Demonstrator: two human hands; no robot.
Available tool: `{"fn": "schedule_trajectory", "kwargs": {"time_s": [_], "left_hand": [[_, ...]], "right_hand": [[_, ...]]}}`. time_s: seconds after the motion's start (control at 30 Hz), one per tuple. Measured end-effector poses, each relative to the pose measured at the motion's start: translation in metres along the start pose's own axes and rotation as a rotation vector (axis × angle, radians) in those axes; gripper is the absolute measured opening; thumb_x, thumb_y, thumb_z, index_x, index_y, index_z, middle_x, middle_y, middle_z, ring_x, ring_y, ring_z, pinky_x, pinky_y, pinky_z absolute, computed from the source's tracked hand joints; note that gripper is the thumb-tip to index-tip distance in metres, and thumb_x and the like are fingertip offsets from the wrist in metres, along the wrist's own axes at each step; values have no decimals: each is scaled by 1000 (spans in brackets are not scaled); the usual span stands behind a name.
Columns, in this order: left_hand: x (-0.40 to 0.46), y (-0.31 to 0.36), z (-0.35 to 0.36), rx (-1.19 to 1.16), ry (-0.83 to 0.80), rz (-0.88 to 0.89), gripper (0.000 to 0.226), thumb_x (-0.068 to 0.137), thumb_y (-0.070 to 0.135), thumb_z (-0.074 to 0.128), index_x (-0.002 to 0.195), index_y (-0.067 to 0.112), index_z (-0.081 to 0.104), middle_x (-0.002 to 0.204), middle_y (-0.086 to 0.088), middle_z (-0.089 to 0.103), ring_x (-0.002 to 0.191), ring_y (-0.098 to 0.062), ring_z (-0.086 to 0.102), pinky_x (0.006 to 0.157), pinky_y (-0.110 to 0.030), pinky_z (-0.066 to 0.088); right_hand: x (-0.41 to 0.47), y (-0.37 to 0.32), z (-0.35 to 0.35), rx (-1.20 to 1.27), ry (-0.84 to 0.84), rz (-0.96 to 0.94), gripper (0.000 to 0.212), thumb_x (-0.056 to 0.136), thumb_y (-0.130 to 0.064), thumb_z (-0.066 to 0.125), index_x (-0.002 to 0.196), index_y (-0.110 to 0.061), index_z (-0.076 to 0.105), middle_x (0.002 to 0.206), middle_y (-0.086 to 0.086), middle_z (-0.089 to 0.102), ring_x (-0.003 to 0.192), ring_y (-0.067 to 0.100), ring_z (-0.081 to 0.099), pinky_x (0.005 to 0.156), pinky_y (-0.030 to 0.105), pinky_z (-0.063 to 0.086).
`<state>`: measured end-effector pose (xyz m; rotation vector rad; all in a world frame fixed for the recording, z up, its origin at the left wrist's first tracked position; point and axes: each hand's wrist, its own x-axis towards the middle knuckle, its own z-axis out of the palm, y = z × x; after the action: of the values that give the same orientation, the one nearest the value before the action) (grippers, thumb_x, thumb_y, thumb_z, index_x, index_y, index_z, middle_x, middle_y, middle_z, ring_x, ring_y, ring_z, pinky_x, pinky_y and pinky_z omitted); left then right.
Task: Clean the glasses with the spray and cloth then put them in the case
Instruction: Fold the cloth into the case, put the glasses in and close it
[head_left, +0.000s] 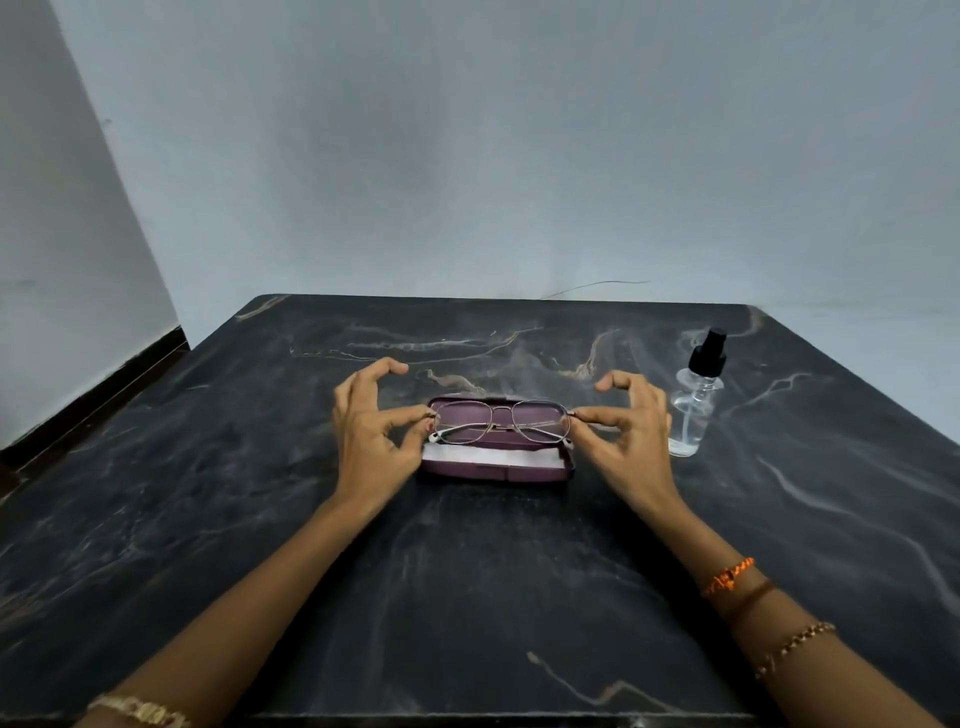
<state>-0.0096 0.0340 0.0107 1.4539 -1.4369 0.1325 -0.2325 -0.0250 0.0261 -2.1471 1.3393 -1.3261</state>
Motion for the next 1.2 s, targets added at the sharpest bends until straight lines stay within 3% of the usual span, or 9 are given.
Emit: {"fn": "schedule_trajectory", "kwargs": {"time_s": [0.13, 0.3, 0.4, 0.53, 0.73, 0.87, 1.2], "left_hand": [[-1, -2, 0, 4, -9, -14, 12, 65, 0, 76, 75, 7, 74, 115, -18, 54, 109, -27, 33, 90, -36, 30], [0, -2, 0, -10, -31, -57, 10, 70, 4, 73, 79, 7, 73, 119, -18, 50, 110, -22, 29, 95, -27, 27], [-1, -2, 1, -6, -48, -50, 10, 70, 5, 72, 80, 7, 73, 118, -17, 50, 110, -21, 29, 94, -26, 26], [0, -5, 0, 2, -88, -80, 12, 71, 5, 72, 82, 7, 73, 118, -15, 50, 109, -19, 28, 93, -16, 21], [0, -9, 0, 25, -153, -125, 13, 72, 7, 71, 85, 6, 72, 119, -12, 48, 107, -15, 28, 91, -19, 23], [0, -11, -2, 43, -209, -99, 15, 74, 6, 70, 88, 4, 71, 118, -11, 49, 103, -15, 29, 86, -12, 23], [0, -14, -6, 78, -312, -88, 17, 79, 9, 66, 95, 7, 71, 114, -8, 52, 95, -13, 31, 80, -10, 22]], "right_hand": [[3, 6, 3, 11, -28, 6, 8, 72, -15, 75, 78, -9, 75, 101, -4, 49, 106, 18, 37, 88, 34, 27], [1, 11, 7, 13, -56, -4, 7, 74, -14, 73, 80, -9, 75, 92, -4, 53, 98, 16, 40, 74, 22, 27], [1, 13, 5, -3, -64, -27, 7, 75, -15, 72, 80, -10, 74, 90, -3, 55, 97, 16, 41, 75, 16, 28], [0, 14, 4, -37, -146, -29, 8, 75, -18, 72, 80, -11, 74, 88, -4, 57, 99, 19, 44, 80, 27, 28], [0, 16, 4, -130, -249, -29, 12, 77, -20, 70, 84, -12, 74, 96, 4, 62, 102, 24, 45, 81, 27, 26], [1, 16, 3, -147, -277, -44, 11, 76, -20, 70, 84, -12, 74, 96, 3, 62, 102, 25, 46, 81, 27, 27], [2, 15, 0, -143, -319, -73, 7, 73, -21, 74, 78, -17, 75, 89, -2, 60, 97, 24, 50, 76, 26, 26]]}}
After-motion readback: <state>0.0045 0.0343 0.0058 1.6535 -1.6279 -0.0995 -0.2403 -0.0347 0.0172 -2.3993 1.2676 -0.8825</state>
